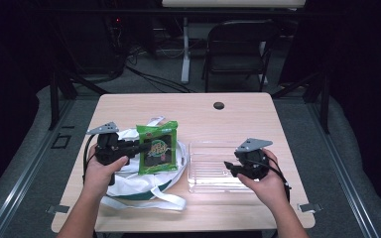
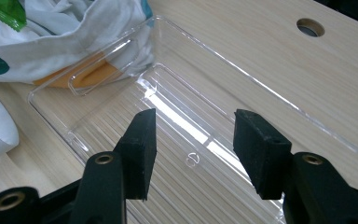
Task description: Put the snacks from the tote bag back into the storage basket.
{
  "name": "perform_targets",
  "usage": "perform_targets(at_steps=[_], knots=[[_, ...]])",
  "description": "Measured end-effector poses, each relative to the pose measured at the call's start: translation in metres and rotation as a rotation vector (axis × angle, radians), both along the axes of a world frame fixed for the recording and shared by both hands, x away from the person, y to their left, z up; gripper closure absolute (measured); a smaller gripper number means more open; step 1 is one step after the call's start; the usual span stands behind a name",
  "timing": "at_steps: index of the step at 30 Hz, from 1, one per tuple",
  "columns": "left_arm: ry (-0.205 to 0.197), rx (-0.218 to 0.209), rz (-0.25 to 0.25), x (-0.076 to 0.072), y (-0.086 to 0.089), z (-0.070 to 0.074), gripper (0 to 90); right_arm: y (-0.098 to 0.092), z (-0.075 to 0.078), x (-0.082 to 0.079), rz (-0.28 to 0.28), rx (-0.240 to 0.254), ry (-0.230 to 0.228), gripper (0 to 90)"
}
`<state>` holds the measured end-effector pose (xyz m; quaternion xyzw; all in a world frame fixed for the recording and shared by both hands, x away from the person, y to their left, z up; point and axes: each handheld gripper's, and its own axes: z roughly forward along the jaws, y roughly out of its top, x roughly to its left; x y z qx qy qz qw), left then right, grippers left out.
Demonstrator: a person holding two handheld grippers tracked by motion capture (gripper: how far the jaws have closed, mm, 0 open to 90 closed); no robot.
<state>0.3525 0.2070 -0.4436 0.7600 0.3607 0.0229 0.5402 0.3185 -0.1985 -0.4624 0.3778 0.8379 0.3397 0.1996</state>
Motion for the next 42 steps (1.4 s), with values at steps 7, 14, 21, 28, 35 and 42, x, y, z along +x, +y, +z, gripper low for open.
perform_targets(at_steps=[7, 14, 21, 28, 35, 42], knots=[[-0.001, 0.000, -0.012, -0.001, -0.006, -0.001, 72.5, 0.011, 0.016, 0.010, 0.019, -0.015, 0.012, 49.6], [-0.008, -0.009, -0.019, -0.003, -0.009, 0.000, 72.5, 0.023, 0.026, 0.017, 0.109, -0.052, 0.096, 50.4], [-0.014, -0.016, -0.030, -0.005, -0.012, 0.001, 72.5, 0.037, 0.042, 0.022, 0.199, -0.127, 0.070, 52.3], [-0.024, -0.023, -0.034, -0.006, -0.014, 0.002, 72.5, 0.047, 0.063, 0.027, 0.275, -0.162, 0.044, 54.2], [-0.029, -0.027, -0.048, -0.007, -0.018, 0.001, 72.5, 0.058, 0.082, 0.033, 0.356, -0.224, 0.015, 56.4], [-0.029, -0.024, -0.058, -0.007, -0.021, 0.001, 72.5, 0.066, 0.096, 0.035, 0.403, -0.257, 0.001, 56.8]])
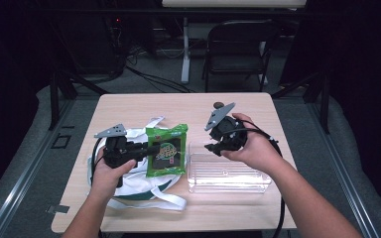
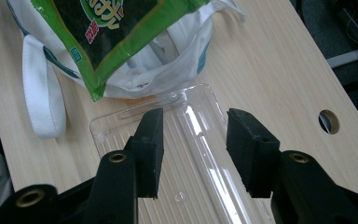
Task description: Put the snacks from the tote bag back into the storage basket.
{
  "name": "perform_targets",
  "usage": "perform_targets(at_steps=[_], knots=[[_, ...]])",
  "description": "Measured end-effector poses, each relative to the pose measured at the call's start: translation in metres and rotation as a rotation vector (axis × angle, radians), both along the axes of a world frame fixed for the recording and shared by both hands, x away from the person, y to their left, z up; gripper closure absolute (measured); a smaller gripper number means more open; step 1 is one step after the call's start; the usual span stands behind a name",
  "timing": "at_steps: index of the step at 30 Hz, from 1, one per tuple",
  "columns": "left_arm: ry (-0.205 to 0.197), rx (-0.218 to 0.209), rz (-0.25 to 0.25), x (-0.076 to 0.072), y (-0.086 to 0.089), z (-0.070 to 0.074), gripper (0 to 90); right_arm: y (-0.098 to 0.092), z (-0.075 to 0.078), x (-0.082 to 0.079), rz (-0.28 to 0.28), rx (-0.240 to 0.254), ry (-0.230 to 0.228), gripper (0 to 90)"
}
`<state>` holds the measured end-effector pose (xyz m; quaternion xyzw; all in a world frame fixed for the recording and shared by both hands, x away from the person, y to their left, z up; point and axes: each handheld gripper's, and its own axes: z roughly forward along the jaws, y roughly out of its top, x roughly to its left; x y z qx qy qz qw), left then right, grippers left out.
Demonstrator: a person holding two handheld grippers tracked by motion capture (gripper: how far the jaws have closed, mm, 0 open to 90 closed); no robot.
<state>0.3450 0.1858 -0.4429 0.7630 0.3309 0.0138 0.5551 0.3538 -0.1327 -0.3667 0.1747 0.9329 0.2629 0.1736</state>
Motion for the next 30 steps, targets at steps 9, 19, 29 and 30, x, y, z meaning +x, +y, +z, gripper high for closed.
perform_targets(at_steps=[9, 19, 29, 30], knots=[[-0.002, 0.003, -0.014, -0.001, -0.005, -0.001, 72.6, 0.010, 0.017, 0.003, 0.050, -0.028, 0.000, 56.7], [-0.013, 0.005, -0.031, -0.004, -0.009, 0.001, 72.6, 0.022, 0.029, 0.004, 0.106, -0.042, -0.003, 53.3], [-0.013, 0.007, -0.052, -0.005, -0.013, 0.001, 72.6, 0.034, 0.037, 0.007, 0.163, -0.068, -0.002, 48.5], [-0.015, 0.009, -0.054, -0.005, -0.014, 0.001, 72.6, 0.034, 0.037, 0.007, 0.163, -0.068, -0.002, 48.5]])
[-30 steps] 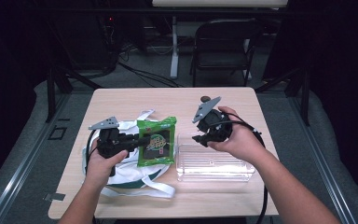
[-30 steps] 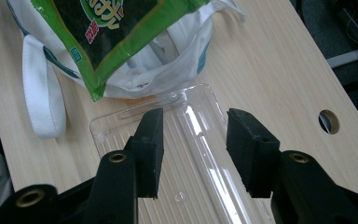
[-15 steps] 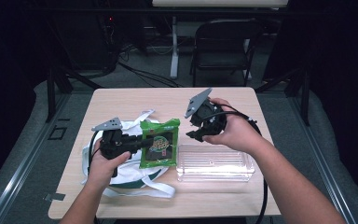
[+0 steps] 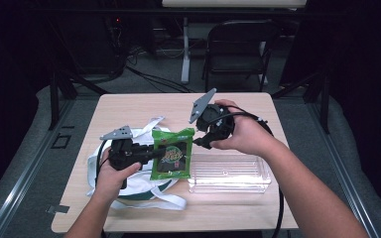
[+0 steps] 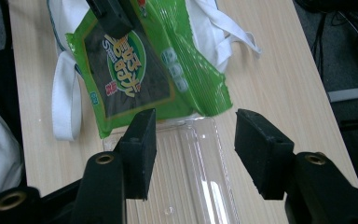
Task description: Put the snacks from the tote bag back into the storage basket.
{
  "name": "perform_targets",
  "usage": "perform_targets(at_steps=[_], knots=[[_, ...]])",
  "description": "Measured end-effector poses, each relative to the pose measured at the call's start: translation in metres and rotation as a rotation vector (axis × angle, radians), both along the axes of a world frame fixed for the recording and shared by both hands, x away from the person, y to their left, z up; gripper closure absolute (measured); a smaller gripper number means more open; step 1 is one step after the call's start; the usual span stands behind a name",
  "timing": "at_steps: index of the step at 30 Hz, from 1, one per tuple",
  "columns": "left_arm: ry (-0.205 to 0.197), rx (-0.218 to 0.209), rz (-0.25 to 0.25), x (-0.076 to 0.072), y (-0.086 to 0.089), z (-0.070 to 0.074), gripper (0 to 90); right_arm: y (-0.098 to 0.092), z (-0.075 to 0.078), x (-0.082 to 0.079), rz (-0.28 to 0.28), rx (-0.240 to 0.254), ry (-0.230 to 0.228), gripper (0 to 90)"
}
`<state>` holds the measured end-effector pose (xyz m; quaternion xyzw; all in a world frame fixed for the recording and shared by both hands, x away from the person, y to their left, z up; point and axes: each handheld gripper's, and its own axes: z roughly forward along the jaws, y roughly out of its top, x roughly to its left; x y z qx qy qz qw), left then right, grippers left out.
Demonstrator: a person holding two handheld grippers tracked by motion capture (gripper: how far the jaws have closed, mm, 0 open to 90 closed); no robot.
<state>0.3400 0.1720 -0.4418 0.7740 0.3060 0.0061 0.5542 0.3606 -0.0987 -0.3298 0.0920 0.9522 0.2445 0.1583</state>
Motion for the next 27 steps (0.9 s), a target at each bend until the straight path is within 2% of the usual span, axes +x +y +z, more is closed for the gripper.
perform_targets(at_steps=[3, 6, 10, 12, 17, 27], knots=[[0.000, -0.001, -0.008, -0.001, -0.002, 0.000, 72.6, 0.006, -0.001, 0.000, 0.016, 0.006, 0.002, 47.4], [0.001, -0.001, -0.013, -0.001, -0.004, -0.001, 72.6, 0.014, -0.002, -0.001, 0.039, -0.024, 0.004, 46.1], [0.001, -0.001, -0.024, -0.002, -0.006, -0.001, 72.6, 0.019, -0.003, 0.001, 0.046, -0.019, 0.009, 44.9], [0.002, -0.004, -0.030, -0.002, -0.007, -0.001, 72.6, 0.021, -0.004, 0.002, 0.052, -0.032, 0.012, 44.8], [-0.006, 0.001, -0.054, -0.004, -0.011, 0.000, 72.6, 0.028, -0.009, 0.003, 0.070, -0.064, 0.027, 44.6], [-0.025, -0.004, -0.100, -0.009, -0.020, 0.000, 72.7, 0.038, -0.017, 0.002, 0.107, -0.098, 0.076, 44.4]])
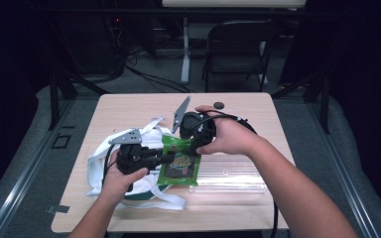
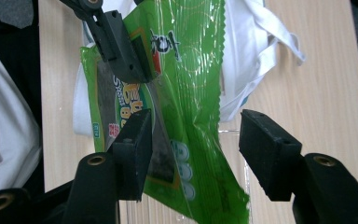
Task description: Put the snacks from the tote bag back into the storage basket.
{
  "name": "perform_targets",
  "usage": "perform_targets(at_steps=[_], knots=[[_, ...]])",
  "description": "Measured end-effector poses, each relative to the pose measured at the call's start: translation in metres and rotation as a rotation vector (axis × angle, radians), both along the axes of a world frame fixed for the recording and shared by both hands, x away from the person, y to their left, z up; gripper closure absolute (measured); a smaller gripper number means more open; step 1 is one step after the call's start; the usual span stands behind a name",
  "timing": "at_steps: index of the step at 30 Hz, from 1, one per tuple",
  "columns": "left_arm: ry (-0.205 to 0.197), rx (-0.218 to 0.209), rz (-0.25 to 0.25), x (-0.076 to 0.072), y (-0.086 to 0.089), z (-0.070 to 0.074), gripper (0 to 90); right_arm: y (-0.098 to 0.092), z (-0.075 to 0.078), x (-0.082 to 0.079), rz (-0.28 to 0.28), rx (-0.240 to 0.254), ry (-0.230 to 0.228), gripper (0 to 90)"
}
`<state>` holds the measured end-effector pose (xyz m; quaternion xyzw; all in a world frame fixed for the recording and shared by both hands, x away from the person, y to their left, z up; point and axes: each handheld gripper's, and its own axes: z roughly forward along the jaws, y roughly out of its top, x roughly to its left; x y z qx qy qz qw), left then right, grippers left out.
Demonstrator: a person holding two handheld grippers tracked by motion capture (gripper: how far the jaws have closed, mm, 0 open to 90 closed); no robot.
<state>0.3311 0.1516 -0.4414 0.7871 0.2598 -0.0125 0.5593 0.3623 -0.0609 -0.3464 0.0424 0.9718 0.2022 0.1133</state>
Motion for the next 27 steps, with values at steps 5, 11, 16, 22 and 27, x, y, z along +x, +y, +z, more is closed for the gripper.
perform_targets(at_steps=[5, 11, 16, 22, 27], knots=[[-0.012, 0.000, -0.013, -0.001, -0.001, 0.001, 72.6, 0.001, -0.004, 0.001, 0.010, -0.016, 0.020, 45.3], [-0.028, 0.001, -0.018, -0.003, -0.002, 0.002, 72.6, 0.003, -0.010, 0.001, 0.020, -0.033, 0.063, 47.9], [-0.039, 0.012, -0.024, -0.004, -0.004, 0.002, 72.6, 0.003, -0.013, 0.002, 0.023, -0.035, 0.089, 50.4], [-0.053, 0.015, -0.027, -0.004, -0.005, 0.002, 72.6, 0.004, -0.014, 0.002, 0.032, -0.048, 0.118, 56.7], [-0.056, 0.008, -0.029, -0.004, -0.005, 0.002, 72.6, 0.004, -0.014, 0.002, 0.041, -0.047, 0.133, 60.9]])
